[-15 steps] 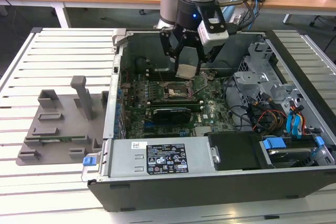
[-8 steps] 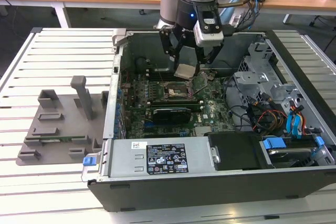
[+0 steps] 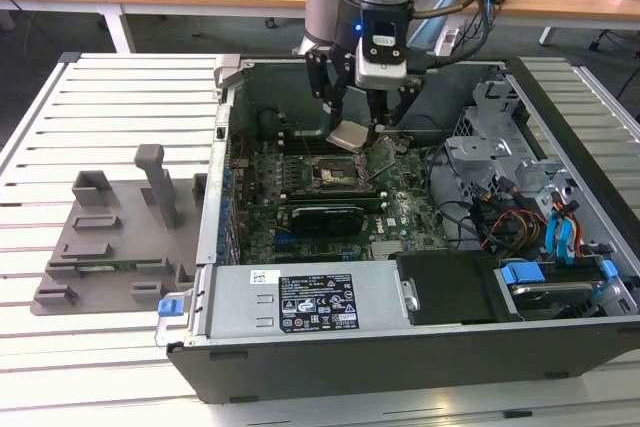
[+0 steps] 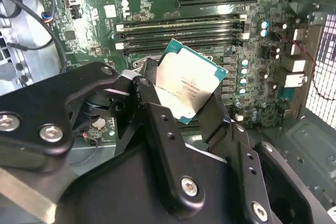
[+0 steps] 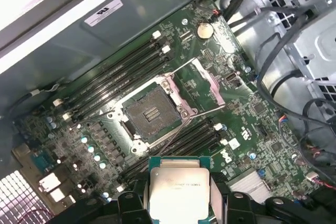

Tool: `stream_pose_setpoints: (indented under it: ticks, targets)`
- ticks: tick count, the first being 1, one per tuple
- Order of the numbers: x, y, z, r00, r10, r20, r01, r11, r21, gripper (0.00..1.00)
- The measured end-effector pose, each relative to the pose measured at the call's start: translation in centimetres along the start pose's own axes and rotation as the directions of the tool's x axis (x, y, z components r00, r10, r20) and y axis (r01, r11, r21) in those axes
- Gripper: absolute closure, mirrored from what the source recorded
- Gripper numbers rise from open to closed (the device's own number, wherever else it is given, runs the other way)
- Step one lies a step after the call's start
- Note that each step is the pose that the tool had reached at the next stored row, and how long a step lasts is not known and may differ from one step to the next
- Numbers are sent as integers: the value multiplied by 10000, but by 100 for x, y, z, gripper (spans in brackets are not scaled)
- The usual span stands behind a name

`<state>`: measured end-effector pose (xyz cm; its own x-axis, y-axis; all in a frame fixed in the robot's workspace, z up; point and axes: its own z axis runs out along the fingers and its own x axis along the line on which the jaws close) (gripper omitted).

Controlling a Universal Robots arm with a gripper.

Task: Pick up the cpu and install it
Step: 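Place the cpu into insertion slot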

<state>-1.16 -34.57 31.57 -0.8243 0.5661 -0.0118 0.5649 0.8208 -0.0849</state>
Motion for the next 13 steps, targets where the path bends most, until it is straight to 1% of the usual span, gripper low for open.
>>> stream_pose_setpoints:
  ticks: [1,3,5,6,7,11,12,13]
  targets:
    - [0,0,1,9997,236,-20,-236,9997,3,45]
    - [0,0,1,9990,441,-37,-441,9990,7,45]
    - [0,0,2,9967,814,-67,-814,9967,15,45]
    - [0,0,2,9938,1111,-91,-1111,9938,22,45]
    - [0,0,2,9917,1279,-105,-1279,9918,26,45]
    - [0,0,3,9865,1633,-134,-1633,9866,35,45]
    - [0,0,3,9820,1881,-154,-1881,9821,43,45]
    - [0,0,3,9786,2050,-167,-2049,9788,49,45]
